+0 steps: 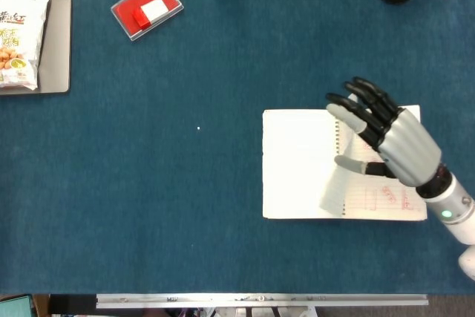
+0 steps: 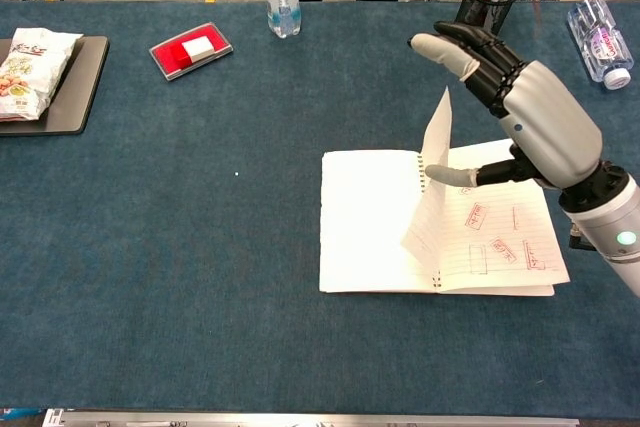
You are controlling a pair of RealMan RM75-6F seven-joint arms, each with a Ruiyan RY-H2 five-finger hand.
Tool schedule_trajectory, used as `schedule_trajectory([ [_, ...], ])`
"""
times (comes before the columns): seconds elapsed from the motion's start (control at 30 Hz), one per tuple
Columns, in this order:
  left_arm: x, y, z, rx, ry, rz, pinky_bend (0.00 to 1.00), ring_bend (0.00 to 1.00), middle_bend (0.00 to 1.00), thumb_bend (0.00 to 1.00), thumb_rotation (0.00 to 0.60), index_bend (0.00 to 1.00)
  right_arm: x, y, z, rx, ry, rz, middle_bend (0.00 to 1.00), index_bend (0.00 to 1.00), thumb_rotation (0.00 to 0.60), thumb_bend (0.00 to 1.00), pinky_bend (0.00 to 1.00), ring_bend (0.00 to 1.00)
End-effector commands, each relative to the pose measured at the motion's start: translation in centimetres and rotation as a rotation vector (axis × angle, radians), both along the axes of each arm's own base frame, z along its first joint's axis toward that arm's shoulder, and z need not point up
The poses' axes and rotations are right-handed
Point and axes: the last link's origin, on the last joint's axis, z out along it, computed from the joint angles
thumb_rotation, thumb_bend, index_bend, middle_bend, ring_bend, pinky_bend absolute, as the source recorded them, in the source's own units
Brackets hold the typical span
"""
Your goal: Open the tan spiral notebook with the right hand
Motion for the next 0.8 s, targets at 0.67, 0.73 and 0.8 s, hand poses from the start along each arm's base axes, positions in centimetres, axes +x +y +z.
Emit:
schedule_trajectory([
  [0.67,0.0,0.0,0.0,-0.001,-0.003,0.001,0.26,0.1,0.24,0.25,0.6,0.49,-2.4,1.6,5.0,-0.059,0.084,-0.05,0.13,0.01,0.6,0.06,0.1,0.03],
  [0.73,0.0,0.0,0.0,-0.001,-0.004,0.0,0.26,0.1,0.24,0.25,0.6,0.49,-2.9,1.8,5.5,-0.062,0.124,-0.063,0.13,0.01,0.6,0.06,0.1,0.03],
  [0.8,0.0,0.0,0.0,-0.001,-0.004,0.0,0.26,0.1,0.24,0.25,0.6,0.49,-3.3,1.9,5.9,-0.065,0.167,-0.078,0.13,0.01,0.6,0.06,0.1,0.03],
])
